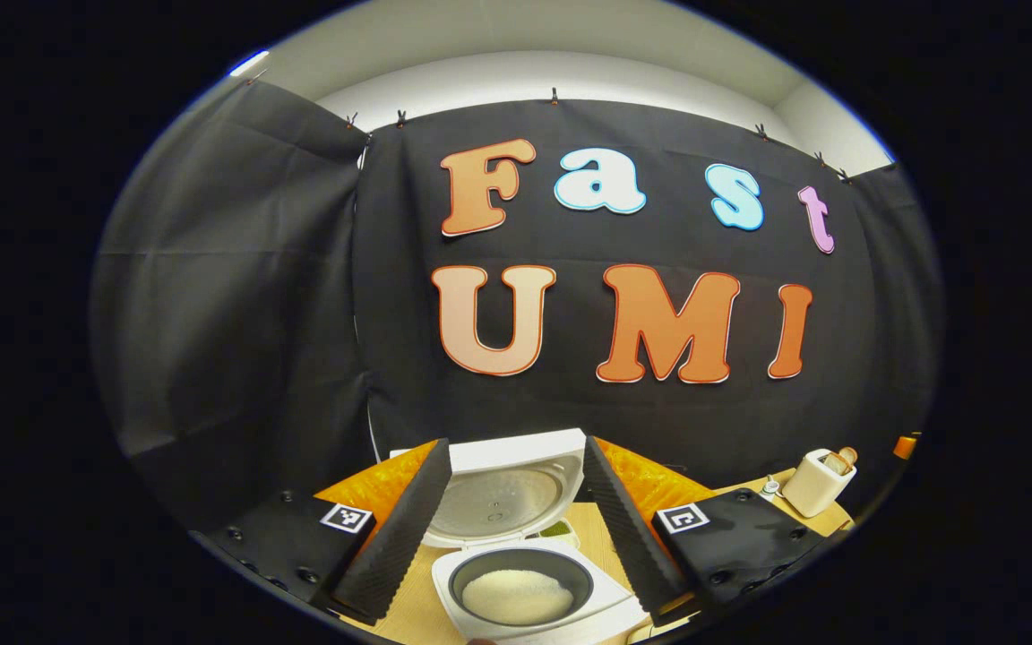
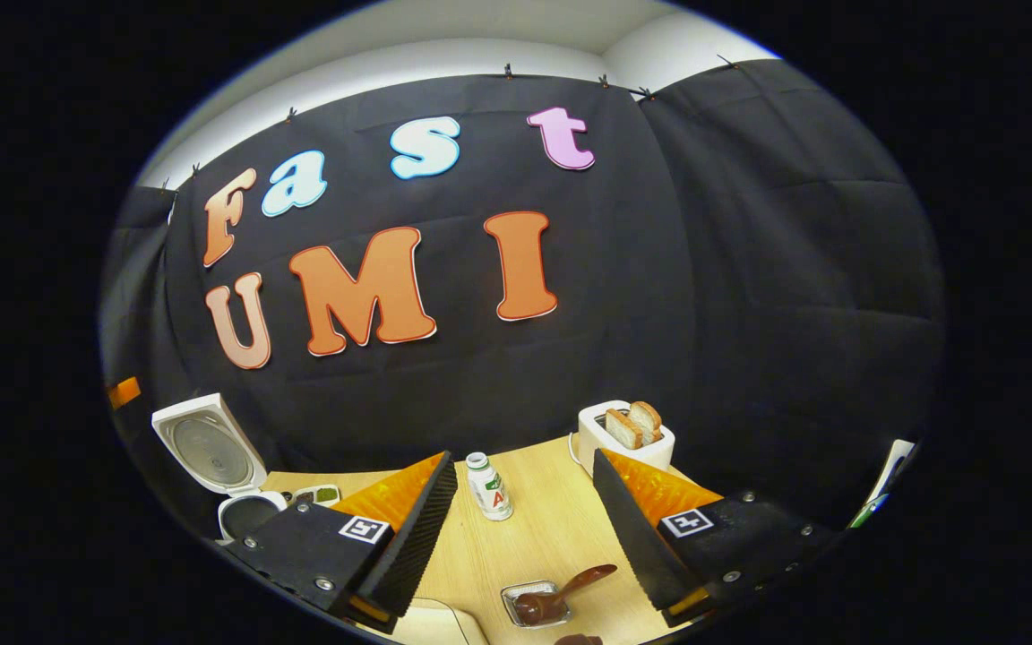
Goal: Close the left gripper, press the button to open the rice cooker; take a wooden spoon from the chopstick holder with the right hand, scoop a spoonful of rice and pour it into the rice cooker, then put the wooden spoon back into the chopstick holder.
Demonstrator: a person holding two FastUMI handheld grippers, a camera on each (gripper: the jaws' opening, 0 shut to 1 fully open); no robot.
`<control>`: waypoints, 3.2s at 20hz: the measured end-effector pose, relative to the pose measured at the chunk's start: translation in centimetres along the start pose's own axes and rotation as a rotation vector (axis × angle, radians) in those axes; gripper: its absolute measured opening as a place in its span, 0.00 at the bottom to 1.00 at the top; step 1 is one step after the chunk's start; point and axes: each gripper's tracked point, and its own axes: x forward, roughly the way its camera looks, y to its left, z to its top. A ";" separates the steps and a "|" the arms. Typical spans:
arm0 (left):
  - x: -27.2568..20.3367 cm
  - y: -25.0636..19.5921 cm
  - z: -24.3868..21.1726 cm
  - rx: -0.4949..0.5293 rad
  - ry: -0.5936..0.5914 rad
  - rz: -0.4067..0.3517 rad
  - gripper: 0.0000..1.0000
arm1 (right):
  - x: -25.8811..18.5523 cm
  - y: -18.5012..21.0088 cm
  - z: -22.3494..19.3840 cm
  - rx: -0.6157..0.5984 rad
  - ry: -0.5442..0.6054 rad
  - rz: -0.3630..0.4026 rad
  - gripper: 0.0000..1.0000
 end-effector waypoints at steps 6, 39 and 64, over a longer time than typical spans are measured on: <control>5.0 -0.8 3.0 0.028 -0.021 0.002 0.99 | -0.7 1.4 -0.2 -0.016 -0.002 0.028 0.95; 13.4 -0.1 -8.6 -0.093 0.363 0.029 1.00 | -3.4 -5.5 0.2 -0.100 -0.017 -0.050 0.95; -3.3 -4.8 -30.1 -0.102 0.428 0.125 0.99 | -1.5 -2.9 -4.5 -0.209 0.104 0.194 0.95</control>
